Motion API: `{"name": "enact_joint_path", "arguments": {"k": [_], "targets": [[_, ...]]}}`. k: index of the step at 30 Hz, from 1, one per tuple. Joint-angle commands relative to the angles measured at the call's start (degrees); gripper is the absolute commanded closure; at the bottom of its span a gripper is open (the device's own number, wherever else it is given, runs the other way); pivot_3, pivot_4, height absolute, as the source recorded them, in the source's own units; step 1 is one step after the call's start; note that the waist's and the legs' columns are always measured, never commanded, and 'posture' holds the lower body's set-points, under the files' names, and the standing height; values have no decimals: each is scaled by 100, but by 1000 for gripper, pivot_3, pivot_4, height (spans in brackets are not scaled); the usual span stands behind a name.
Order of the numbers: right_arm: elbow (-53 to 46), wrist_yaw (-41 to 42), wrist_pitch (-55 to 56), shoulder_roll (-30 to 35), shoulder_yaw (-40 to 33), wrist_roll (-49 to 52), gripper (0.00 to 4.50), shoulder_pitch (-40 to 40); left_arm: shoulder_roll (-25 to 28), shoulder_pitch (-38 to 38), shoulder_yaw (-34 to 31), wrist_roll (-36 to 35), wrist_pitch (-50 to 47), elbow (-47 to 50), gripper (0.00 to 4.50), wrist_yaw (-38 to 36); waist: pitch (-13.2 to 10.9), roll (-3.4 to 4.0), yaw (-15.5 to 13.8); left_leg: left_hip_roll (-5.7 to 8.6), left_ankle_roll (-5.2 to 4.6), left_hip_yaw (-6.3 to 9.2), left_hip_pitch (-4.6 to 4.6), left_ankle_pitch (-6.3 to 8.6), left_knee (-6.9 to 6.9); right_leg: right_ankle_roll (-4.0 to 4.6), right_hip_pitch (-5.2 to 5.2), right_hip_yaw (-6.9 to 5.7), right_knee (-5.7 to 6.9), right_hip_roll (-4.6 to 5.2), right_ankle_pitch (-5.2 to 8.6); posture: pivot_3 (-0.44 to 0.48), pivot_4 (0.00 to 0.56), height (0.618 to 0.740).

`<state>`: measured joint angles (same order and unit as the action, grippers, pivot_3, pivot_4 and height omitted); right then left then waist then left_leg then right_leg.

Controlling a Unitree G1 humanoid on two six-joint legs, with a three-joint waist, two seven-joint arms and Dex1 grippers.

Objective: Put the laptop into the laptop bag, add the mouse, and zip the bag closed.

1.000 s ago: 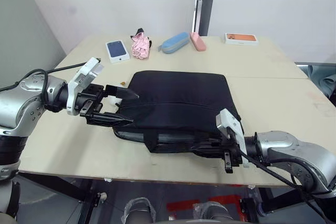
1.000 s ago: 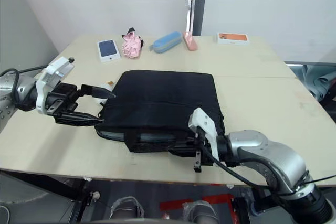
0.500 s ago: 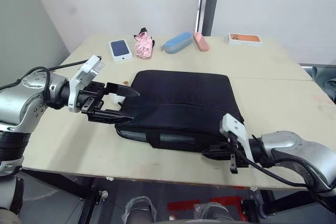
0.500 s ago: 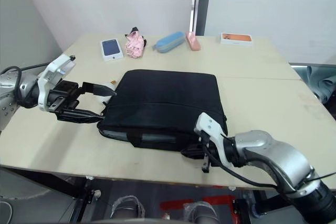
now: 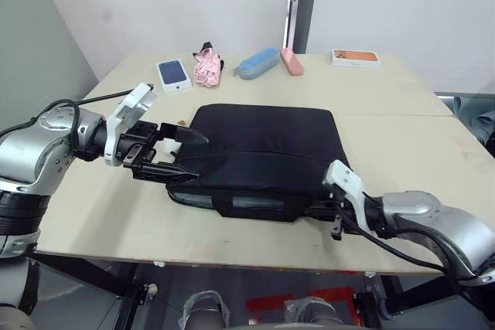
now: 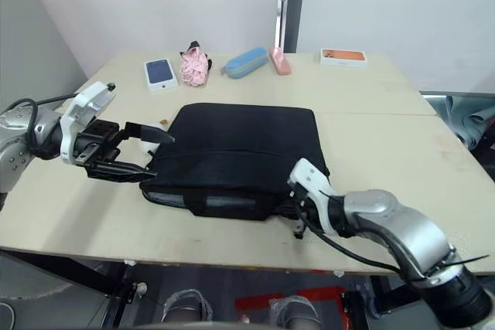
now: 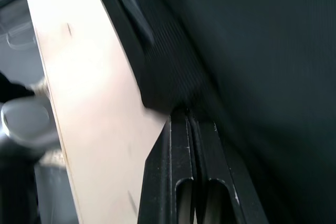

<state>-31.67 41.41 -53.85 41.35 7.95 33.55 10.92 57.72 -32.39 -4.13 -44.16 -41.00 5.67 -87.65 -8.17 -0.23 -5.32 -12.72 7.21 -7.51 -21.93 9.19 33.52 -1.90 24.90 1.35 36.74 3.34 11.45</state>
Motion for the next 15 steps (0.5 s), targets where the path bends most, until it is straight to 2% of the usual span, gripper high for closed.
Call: {"name": "enact_joint_path", "arguments": {"k": [1,4,10,15], "targets": [[-330,-74,-188,-338,-74,453,4434,174,37,-96,-86,-7,31,43,0,-50,0,0,-5,0,0,0,0,0,0,0,0,0,-1,0,0,0,150,740],[-490,-14,-276,-532,-172,804,4434,208,36,-77,-103,-22,16,65,0,-27,0,1,-4,0,1,2,1,0,1,0,-1,-2,1,0,0,0,150,740],[-547,73,-375,-373,-195,1013,4434,222,21,-43,-119,-37,20,85,0,-4,0,0,-16,1,2,3,1,-1,2,0,-3,-2,0,2,0,0,150,740],[-112,-116,-270,-398,-145,730,4434,578,5,-4,-128,-45,35,96,0,0,-1,1,6,0,5,0,1,-3,1,0,-3,0,3,1,0,0,150,740]]}}
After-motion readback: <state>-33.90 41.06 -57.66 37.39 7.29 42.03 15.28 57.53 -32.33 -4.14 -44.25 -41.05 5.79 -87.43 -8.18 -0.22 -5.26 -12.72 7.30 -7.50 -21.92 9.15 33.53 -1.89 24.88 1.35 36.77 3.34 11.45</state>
